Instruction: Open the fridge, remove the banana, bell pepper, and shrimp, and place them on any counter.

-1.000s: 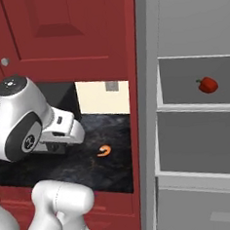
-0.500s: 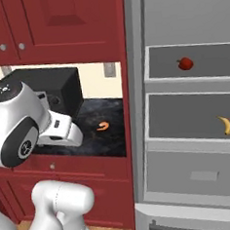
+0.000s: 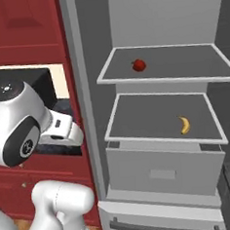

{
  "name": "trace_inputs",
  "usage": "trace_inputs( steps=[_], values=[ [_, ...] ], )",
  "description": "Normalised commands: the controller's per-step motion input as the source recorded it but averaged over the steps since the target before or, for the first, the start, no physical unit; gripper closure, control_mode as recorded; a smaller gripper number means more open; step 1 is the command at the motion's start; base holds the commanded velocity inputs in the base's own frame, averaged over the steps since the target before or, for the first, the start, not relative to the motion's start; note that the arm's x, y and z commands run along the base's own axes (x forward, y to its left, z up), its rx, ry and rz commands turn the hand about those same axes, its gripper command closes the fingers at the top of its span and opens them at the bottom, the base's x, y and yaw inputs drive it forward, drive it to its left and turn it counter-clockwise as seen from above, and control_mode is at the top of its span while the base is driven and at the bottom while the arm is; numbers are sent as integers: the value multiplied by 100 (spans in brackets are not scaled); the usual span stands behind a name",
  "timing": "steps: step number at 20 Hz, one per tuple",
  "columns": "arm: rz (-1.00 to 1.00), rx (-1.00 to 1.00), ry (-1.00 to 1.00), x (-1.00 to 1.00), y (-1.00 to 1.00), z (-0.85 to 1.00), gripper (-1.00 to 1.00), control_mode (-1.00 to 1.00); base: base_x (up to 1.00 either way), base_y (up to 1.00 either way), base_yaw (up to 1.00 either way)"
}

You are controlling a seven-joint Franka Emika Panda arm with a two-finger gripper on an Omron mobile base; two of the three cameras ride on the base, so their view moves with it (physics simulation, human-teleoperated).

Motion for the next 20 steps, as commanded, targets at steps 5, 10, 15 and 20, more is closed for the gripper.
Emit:
trace_inputs(
  steps=[5, 10, 15, 20],
  values=[
    [0, 0, 0, 0, 0, 0, -100, 100, 0, -73, 0],
    [0, 0, 0, 0, 0, 0, -100, 100, 16, -64, 0],
    [0, 0, 0, 0, 0, 0, -100, 100, 44, -58, 0],
    [0, 0, 0, 0, 0, 0, -100, 100, 56, -50, 0]
  ],
)
